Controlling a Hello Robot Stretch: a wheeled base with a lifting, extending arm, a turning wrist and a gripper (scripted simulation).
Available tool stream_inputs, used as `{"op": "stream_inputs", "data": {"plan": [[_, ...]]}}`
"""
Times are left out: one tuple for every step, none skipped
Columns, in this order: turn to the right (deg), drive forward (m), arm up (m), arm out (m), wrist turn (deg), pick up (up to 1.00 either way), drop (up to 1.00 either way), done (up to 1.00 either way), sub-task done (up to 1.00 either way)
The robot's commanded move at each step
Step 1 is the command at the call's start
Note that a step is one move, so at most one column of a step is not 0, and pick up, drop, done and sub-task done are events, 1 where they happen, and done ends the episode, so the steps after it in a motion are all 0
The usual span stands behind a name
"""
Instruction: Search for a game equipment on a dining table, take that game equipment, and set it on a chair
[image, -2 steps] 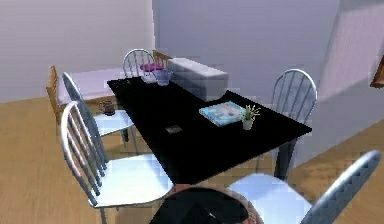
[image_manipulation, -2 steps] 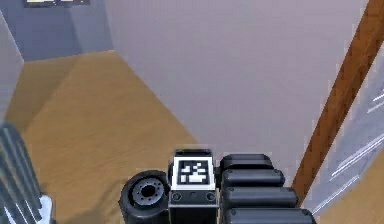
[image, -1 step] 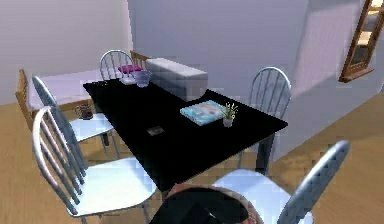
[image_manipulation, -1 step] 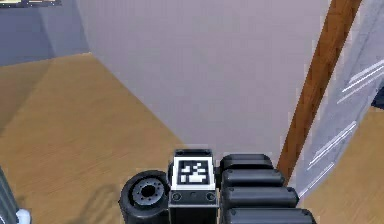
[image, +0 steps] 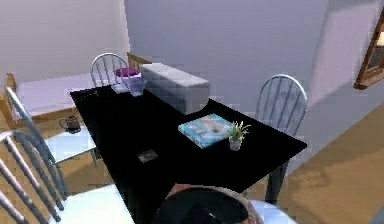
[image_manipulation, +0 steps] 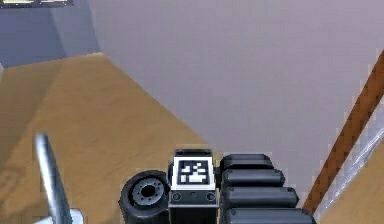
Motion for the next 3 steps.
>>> {"op": "stream_inputs", "data": {"plan": [[3.0,0.00,0.00,0.00,0.0,0.00,0.00,0.00,0.00],[45.0,0.00,0.00,0.00,0.0,0.00,0.00,0.00,0.00],[3.0,0.00,0.00,0.00,0.0,0.00,0.00,0.00,0.00]]}}
